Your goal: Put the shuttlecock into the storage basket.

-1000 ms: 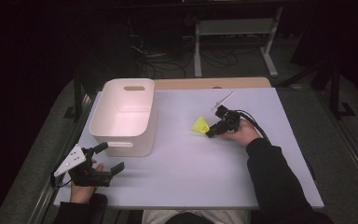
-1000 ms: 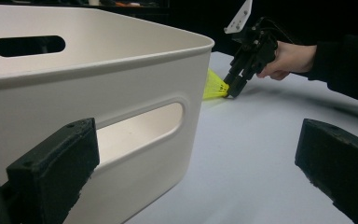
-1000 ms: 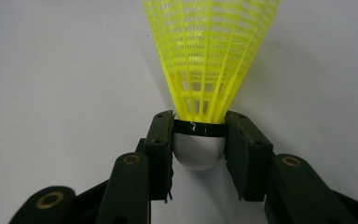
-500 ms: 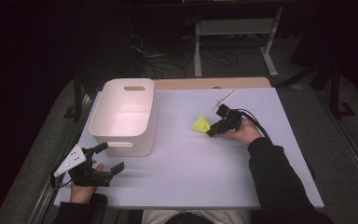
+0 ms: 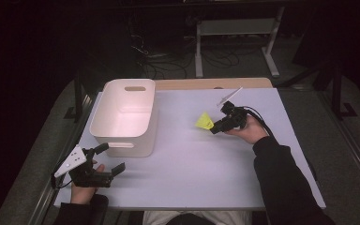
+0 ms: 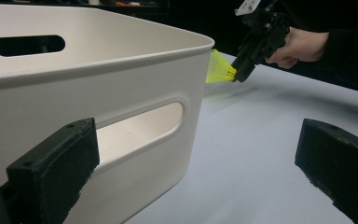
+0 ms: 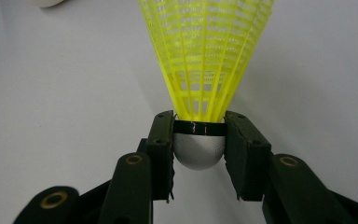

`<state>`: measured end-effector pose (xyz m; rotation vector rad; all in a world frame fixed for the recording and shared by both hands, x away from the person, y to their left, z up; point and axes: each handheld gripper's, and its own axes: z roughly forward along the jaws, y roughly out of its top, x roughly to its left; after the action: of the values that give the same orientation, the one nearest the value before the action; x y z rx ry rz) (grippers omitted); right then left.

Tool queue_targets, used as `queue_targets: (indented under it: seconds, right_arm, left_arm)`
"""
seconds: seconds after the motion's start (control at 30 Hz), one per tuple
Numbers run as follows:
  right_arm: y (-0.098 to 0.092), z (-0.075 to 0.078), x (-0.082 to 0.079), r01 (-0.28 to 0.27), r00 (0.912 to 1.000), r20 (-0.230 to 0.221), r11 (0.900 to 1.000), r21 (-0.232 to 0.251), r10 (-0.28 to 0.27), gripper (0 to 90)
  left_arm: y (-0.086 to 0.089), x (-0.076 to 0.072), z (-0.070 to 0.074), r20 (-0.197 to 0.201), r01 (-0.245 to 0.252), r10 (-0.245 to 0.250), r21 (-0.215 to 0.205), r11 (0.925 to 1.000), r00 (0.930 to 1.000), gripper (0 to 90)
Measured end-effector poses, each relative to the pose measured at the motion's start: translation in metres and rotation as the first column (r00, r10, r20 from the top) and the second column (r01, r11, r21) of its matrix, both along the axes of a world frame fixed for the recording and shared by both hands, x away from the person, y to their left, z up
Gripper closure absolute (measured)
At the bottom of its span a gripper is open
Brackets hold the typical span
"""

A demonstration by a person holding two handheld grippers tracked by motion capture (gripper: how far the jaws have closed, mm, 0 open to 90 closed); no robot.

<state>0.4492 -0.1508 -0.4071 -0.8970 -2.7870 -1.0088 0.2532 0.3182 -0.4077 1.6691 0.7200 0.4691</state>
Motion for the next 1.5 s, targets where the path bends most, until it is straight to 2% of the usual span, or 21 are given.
queue_targets:
  seconds: [0.47, 1.5]
  right_arm:
    - [-0.007, 0.019, -0.003, 0.015, 0.9996, 0.024, 1.000, 0.006, -0.015, 63.1]
    - [0.012, 0.065, -0.007, -0.034, 0.9951, 0.094, 0.999, 0.017, 0.032, 63.1]
  left_arm:
    - [0.000, 0.000, 0.000, 0.001, 0.000, 0.000, 0.000, 1.0000, 1.0000, 0.0]
    - [0.000, 0.000, 0.000, 0.001, -0.003, 0.003, -0.001, 1.0000, 1.0000, 0.0]
